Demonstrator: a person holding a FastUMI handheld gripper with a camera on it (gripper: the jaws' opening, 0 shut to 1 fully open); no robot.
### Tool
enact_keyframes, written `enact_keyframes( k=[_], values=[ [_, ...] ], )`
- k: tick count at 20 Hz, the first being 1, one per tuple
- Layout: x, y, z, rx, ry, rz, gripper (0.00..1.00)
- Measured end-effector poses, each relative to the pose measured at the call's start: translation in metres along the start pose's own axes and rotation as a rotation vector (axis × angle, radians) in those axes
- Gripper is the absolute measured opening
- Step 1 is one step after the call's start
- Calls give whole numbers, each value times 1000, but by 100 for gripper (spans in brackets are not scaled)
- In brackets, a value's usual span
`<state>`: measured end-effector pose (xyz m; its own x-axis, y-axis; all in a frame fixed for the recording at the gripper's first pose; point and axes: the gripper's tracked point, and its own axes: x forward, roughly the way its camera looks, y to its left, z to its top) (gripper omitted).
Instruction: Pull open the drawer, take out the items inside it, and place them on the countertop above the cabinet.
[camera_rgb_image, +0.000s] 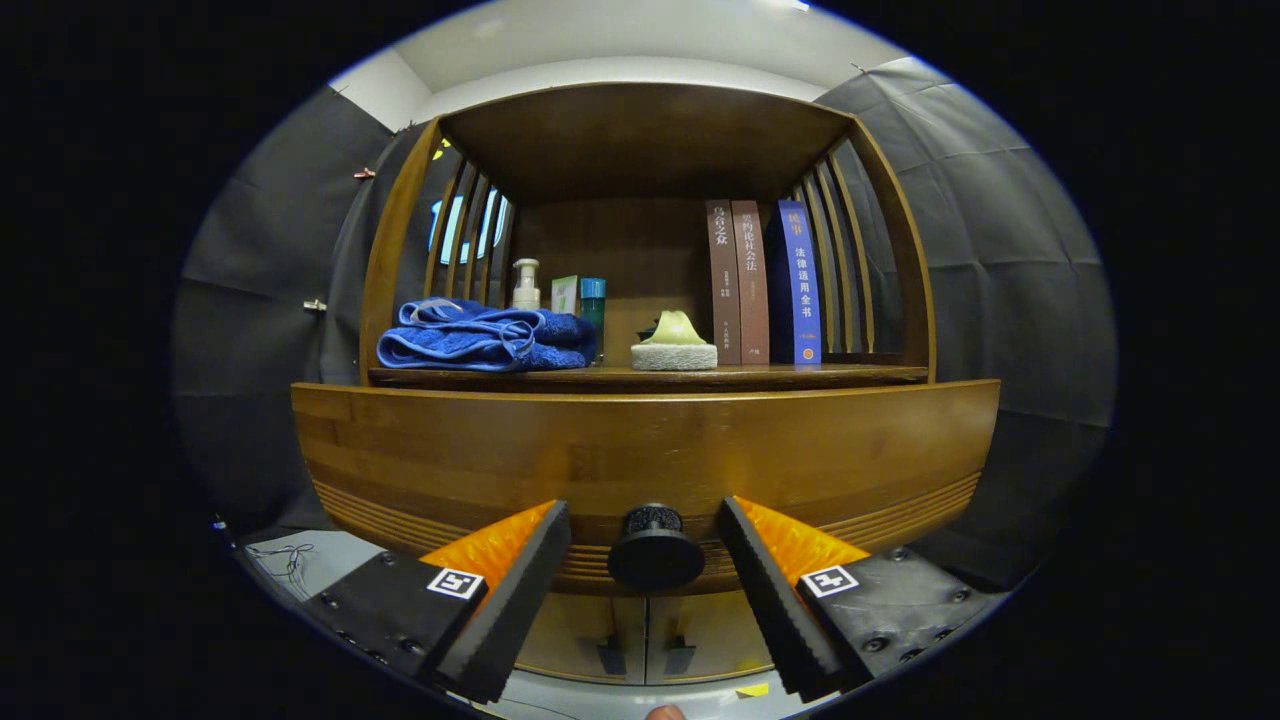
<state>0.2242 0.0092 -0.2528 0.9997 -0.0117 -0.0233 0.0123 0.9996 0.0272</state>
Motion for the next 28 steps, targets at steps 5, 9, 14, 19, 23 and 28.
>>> enact_keyframes(
  k=[5, 9, 14, 19, 23, 28],
  values=[
    [22, 1, -1, -1, 3, -2, 99],
    [38, 1, -1, 3, 4, -4, 99],
    [55, 2, -2, -2, 5, -6, 99],
    [71, 2, -2, -7, 24, -8, 99],
    [74, 2, -3, -23, 32, -16, 99],
    [45, 3, 32, -27, 15, -3, 99]
  ],
)
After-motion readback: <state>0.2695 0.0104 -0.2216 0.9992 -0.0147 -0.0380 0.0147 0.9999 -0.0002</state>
